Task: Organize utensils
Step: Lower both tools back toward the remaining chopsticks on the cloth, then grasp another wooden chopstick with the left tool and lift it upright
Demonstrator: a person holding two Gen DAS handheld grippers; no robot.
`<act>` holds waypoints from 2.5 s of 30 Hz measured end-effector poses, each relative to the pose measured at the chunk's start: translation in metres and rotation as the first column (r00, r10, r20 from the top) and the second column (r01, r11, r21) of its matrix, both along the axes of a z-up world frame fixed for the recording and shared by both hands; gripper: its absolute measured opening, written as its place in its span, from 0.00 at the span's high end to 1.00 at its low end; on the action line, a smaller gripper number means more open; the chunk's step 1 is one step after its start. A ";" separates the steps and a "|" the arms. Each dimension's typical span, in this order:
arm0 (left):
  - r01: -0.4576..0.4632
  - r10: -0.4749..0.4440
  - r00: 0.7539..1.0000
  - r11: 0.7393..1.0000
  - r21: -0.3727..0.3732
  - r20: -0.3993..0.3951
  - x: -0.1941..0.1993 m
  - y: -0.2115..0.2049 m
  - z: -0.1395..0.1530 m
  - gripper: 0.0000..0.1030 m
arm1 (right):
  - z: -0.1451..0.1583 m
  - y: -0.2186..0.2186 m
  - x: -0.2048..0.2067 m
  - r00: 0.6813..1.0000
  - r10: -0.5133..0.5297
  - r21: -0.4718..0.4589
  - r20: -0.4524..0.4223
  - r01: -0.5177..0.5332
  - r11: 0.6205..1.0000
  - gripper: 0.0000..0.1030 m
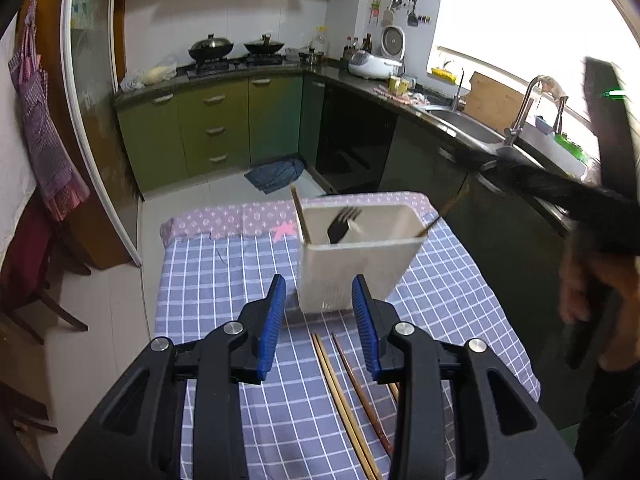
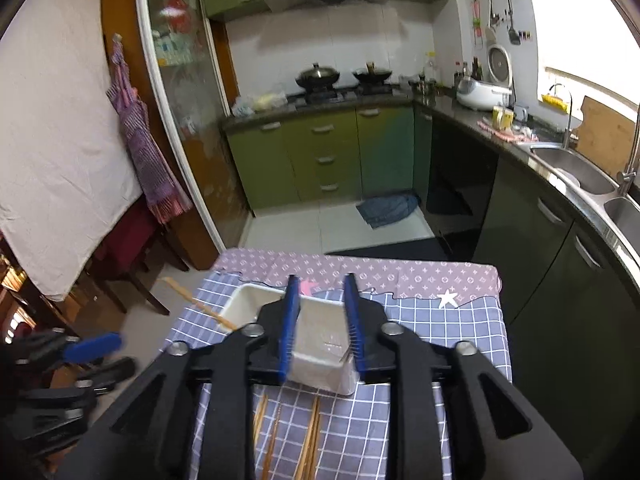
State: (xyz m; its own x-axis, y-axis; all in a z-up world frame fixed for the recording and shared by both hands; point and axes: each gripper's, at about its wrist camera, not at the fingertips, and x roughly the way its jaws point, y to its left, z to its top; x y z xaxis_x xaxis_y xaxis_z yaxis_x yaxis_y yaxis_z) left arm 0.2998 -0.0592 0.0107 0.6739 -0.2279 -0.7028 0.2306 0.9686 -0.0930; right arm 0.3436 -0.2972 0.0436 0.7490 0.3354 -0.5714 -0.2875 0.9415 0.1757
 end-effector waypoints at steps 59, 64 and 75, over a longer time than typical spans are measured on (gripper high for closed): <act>-0.086 0.149 0.878 0.984 0.156 -0.456 0.039 -0.052 -0.197 0.91 | -0.183 -0.043 -0.079 0.922 0.092 -0.003 -0.377 -0.100 0.995 0.62; -0.082 0.141 0.878 0.986 0.146 -0.458 0.040 -0.051 -0.196 0.93 | -0.185 -0.045 -0.076 0.921 0.087 -0.003 -0.381 -0.095 0.995 0.62; -0.073 0.106 0.929 0.992 0.105 -0.353 0.011 -0.030 -0.153 0.93 | -0.182 -0.046 -0.073 0.919 0.081 -0.009 -0.387 -0.091 0.996 0.62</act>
State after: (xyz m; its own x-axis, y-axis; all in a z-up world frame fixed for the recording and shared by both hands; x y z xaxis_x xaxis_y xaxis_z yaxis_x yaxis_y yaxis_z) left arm 0.3112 -0.0888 -0.1428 0.3887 -0.1041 -0.9155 0.1102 0.9917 -0.0660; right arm 0.2706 -0.3435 -0.1385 0.4380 0.3696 -0.8195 -0.2825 0.9220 0.2649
